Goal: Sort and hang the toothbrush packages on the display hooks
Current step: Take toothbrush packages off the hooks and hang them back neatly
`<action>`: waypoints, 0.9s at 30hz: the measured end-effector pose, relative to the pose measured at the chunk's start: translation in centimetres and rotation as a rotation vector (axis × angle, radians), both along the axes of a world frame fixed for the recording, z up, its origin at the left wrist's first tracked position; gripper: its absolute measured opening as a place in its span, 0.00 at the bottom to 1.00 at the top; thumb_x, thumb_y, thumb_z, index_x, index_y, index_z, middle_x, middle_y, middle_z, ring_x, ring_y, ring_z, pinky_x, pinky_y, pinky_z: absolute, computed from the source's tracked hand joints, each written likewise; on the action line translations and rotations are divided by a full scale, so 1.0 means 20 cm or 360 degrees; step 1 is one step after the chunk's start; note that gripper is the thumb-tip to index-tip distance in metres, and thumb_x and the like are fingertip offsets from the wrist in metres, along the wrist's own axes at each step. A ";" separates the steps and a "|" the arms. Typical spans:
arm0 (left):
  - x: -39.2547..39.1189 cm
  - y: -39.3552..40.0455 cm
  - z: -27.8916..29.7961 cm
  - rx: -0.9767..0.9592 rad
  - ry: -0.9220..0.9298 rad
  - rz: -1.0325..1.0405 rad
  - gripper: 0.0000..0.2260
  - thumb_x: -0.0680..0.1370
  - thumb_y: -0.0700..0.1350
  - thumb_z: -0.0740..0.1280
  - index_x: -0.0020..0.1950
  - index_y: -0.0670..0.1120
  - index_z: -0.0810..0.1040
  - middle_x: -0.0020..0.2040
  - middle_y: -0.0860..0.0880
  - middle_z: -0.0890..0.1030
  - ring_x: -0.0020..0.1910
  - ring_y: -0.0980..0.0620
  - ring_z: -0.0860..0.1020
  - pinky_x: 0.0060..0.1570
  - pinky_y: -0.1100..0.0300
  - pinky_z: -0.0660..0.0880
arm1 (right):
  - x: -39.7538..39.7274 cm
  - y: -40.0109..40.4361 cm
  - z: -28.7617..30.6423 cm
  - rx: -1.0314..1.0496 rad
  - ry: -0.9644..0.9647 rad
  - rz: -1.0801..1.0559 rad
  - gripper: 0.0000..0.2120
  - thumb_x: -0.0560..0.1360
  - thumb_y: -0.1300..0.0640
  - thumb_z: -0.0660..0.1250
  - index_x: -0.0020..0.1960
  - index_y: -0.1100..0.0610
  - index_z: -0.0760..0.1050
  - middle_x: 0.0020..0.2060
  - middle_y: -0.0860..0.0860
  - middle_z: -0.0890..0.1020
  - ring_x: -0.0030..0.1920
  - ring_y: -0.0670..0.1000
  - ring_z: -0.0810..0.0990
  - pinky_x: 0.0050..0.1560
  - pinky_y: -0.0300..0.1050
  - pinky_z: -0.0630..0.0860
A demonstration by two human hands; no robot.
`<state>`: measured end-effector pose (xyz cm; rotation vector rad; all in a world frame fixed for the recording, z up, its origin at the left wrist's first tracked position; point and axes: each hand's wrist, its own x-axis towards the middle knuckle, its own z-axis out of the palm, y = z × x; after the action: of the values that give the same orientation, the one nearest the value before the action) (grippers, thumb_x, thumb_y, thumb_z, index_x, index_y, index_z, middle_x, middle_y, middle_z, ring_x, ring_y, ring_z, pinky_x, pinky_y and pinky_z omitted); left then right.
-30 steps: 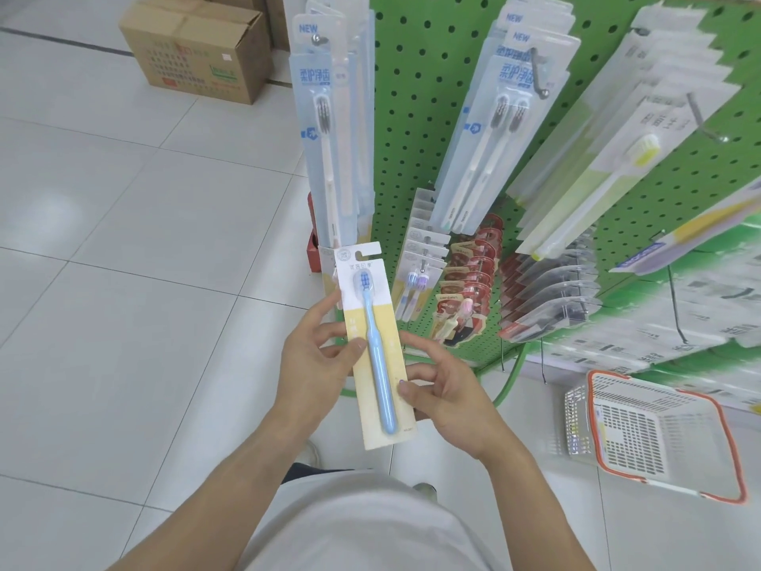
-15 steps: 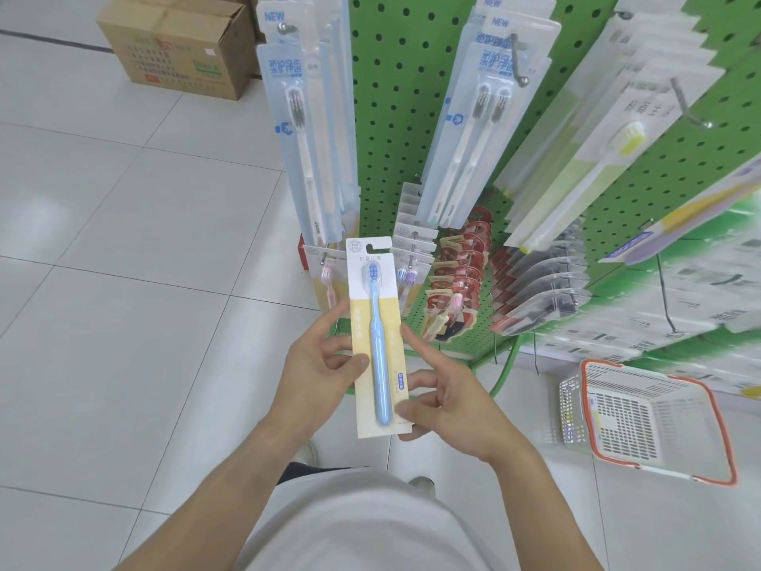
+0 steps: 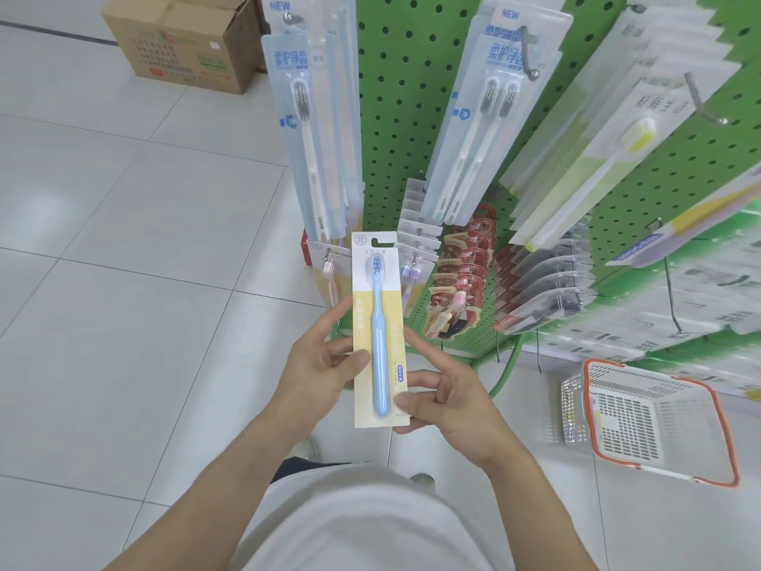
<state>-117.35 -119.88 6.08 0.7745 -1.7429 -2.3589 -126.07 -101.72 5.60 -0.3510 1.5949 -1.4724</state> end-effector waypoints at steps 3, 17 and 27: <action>0.01 0.01 -0.02 -0.0009 -0.0002 -0.0011 0.32 0.79 0.30 0.67 0.77 0.53 0.66 0.52 0.39 0.86 0.48 0.44 0.85 0.45 0.53 0.82 | 0.01 0.02 -0.01 0.0026 0.0021 0.0006 0.38 0.76 0.70 0.70 0.77 0.43 0.63 0.52 0.59 0.86 0.43 0.57 0.85 0.46 0.57 0.84; -0.01 0.01 -0.02 0.0235 -0.0056 0.0250 0.12 0.80 0.34 0.65 0.63 0.41 0.75 0.51 0.40 0.86 0.47 0.44 0.85 0.49 0.49 0.82 | 0.01 0.10 0.01 0.0134 0.0151 0.0190 0.28 0.75 0.61 0.75 0.71 0.44 0.73 0.42 0.51 0.84 0.40 0.51 0.79 0.46 0.44 0.74; 0.00 0.04 0.02 0.0250 -0.0144 0.0601 0.22 0.74 0.42 0.74 0.65 0.42 0.72 0.54 0.45 0.82 0.48 0.50 0.85 0.51 0.49 0.82 | 0.10 0.07 0.00 0.0393 0.0795 0.0034 0.19 0.69 0.62 0.77 0.53 0.42 0.84 0.41 0.44 0.81 0.41 0.46 0.80 0.42 0.37 0.76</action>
<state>-117.29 -119.06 6.41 1.1359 -1.3064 -2.2450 -124.15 -100.28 5.68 -0.6246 2.1346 -1.2067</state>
